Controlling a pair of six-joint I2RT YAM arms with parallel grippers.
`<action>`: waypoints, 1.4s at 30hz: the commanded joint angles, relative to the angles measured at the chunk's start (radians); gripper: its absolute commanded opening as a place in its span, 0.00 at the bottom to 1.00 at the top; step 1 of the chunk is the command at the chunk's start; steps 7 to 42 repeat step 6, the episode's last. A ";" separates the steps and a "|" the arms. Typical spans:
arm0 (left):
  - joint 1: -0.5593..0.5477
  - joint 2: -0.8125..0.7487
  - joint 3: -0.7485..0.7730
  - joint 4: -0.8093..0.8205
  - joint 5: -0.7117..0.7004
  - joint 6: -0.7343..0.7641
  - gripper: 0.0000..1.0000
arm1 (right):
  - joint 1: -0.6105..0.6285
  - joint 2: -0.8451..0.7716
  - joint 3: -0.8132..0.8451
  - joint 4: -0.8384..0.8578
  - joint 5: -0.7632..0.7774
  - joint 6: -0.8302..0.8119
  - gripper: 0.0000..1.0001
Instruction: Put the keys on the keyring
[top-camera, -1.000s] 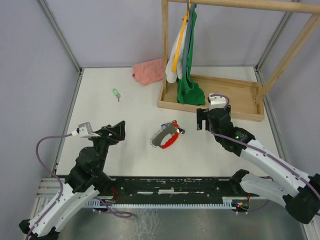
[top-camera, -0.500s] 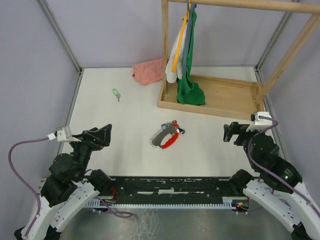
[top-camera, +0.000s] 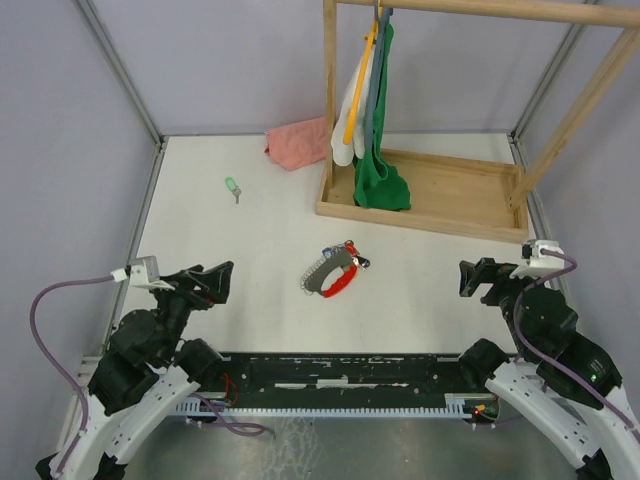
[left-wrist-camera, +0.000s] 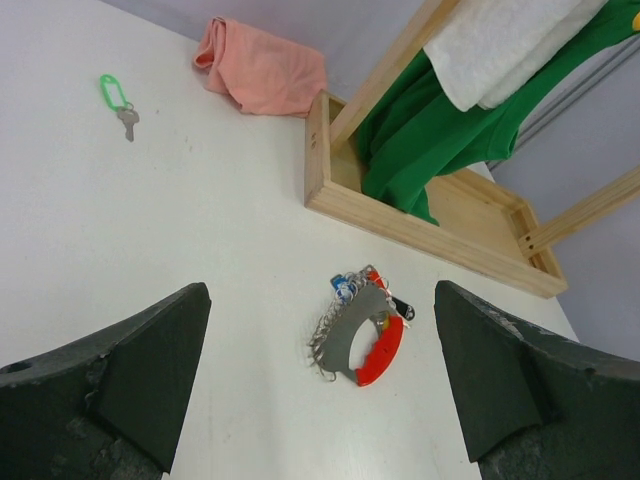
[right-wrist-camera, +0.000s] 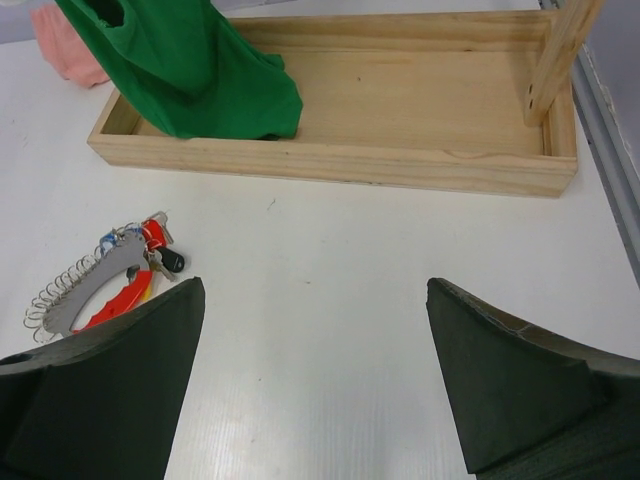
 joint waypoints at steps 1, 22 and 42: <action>0.002 -0.005 -0.003 -0.003 0.005 0.041 0.99 | 0.001 -0.011 0.008 -0.013 0.038 0.015 1.00; 0.001 -0.004 -0.008 -0.004 0.009 0.054 0.99 | 0.004 -0.016 0.000 -0.010 0.033 0.018 1.00; 0.001 -0.004 -0.008 -0.004 0.009 0.054 0.99 | 0.004 -0.016 0.000 -0.010 0.033 0.018 1.00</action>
